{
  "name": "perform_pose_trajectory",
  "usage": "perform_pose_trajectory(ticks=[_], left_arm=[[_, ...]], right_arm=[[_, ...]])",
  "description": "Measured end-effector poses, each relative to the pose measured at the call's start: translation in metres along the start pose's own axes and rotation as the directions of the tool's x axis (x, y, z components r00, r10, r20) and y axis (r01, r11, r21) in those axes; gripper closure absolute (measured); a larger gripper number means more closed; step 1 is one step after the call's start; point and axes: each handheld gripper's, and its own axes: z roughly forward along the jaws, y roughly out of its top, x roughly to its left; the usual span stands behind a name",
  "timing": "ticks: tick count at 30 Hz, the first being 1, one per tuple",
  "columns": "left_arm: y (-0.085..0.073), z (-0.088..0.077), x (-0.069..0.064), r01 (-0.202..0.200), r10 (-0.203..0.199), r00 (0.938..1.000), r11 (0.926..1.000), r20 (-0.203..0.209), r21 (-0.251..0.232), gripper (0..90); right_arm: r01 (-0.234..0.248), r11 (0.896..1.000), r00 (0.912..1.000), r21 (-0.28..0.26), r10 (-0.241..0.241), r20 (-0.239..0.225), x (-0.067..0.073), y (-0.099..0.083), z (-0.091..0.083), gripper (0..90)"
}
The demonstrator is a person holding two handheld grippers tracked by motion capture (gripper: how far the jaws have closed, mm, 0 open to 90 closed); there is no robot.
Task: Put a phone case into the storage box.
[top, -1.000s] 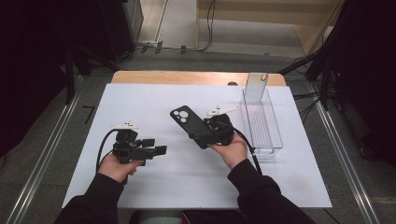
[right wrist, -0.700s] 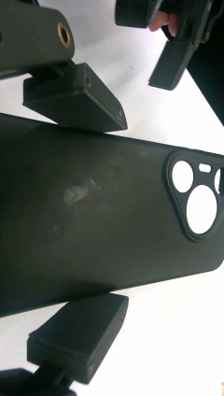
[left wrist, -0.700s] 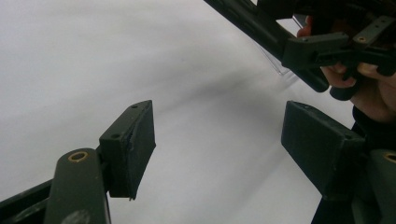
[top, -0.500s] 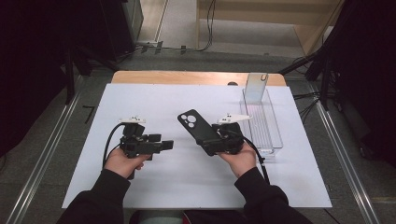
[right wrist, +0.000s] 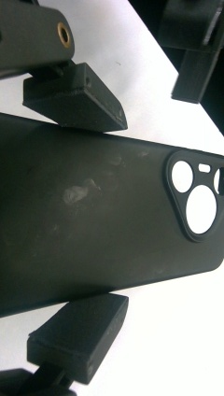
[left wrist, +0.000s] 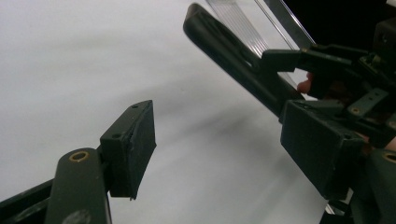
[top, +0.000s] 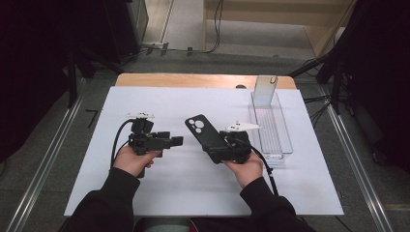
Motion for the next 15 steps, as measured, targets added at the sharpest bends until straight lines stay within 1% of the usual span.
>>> perform_pose_trajectory(ticks=[2,4,5,6,11,15], left_arm=[[0.003,0.002,-0.001,-0.006,0.006,0.9999,0.9999,-0.013,-0.008,26.6],[0.005,0.004,-0.003,-0.014,0.013,0.9992,0.9998,-0.038,-0.014,26.6],[0.006,0.006,-0.003,-0.019,0.019,0.9990,0.9997,-0.040,-0.013,26.6],[0.006,0.007,-0.003,-0.023,0.023,0.9988,0.9997,-0.044,-0.009,26.5],[0.012,0.014,-0.004,0.006,-0.006,0.9990,0.9999,-0.044,-0.011,26.5],[0.016,0.017,-0.003,0.027,-0.028,0.9989,0.9993,-0.038,-0.025,26.4]], right_arm=[[-0.018,1.000,0.9998,-0.002,0.018,0.004,0.000,-0.001,0.002,13.1],[-0.031,1.000,0.9995,-0.005,0.031,0.010,0.001,-0.003,0.004,13.1],[-0.028,1.000,0.9994,-0.006,0.028,0.022,0.002,-0.003,0.006,13.1],[-0.035,0.999,0.9991,-0.006,0.036,0.022,0.003,-0.004,0.006,13.1],[-0.077,0.997,0.9968,-0.024,0.078,0.019,0.006,-0.008,0.011,13.1],[-0.100,0.994,0.9948,-0.045,0.101,0.013,0.011,-0.008,0.015,13.1]])
